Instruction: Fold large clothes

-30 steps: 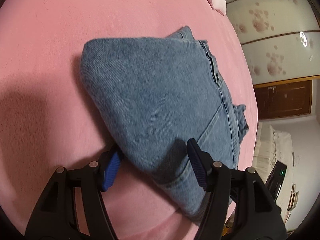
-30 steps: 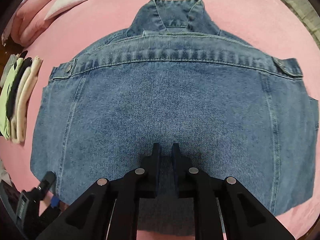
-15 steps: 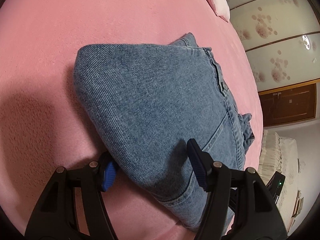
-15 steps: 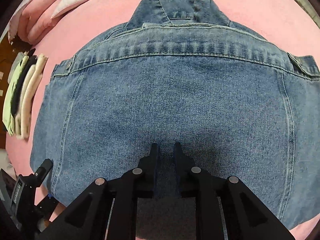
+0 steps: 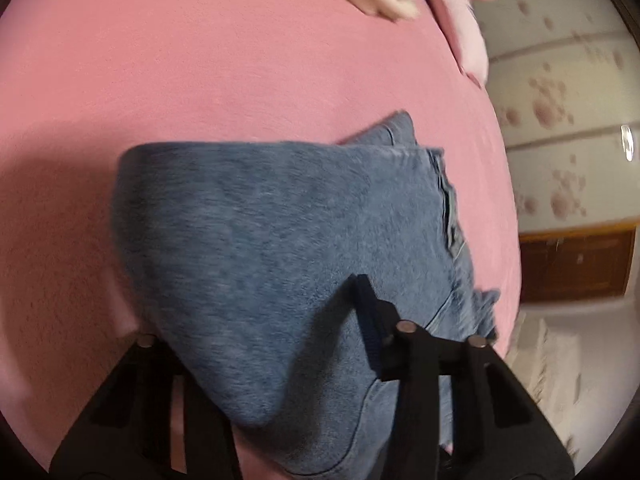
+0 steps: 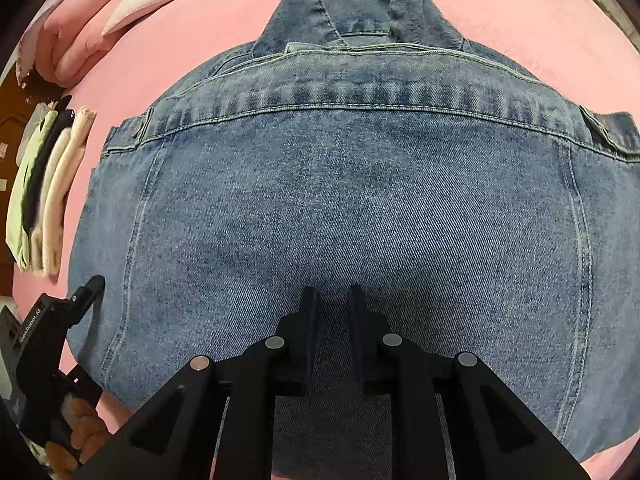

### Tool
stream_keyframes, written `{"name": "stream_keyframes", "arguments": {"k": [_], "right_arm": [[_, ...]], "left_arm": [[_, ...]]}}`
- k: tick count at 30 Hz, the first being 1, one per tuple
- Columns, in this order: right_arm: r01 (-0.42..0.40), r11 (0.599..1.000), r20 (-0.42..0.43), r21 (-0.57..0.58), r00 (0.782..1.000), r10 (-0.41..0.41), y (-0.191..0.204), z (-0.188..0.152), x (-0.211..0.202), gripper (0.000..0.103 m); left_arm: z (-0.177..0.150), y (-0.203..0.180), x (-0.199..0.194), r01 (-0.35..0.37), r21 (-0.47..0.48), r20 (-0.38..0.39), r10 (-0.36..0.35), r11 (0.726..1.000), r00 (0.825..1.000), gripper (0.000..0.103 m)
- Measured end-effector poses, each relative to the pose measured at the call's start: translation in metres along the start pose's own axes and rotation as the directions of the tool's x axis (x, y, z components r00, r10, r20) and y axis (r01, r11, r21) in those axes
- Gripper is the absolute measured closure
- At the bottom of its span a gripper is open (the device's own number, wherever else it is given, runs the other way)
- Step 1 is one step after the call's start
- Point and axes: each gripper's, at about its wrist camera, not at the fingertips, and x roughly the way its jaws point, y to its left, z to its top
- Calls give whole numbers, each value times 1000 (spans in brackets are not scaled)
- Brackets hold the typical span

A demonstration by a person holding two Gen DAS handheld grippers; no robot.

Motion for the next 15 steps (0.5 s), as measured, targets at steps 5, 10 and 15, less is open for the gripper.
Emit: {"name": "stream_keyframes", "arguments": {"k": [5, 10, 15], "right_arm": [[4, 1000, -14, 20, 1000, -4, -2, 2, 0, 87], [13, 999, -22, 43, 1000, -12, -4, 5, 0, 87], [-1, 998, -25, 70, 1000, 3, -7, 6, 1, 87]], "left_arm": [[4, -14, -8, -21, 9, -31, 21, 1000, 999, 87], [4, -55, -29, 39, 146, -87, -26, 988, 996, 98], [-19, -108, -54, 153, 398, -118, -115, 905, 986, 98]]}}
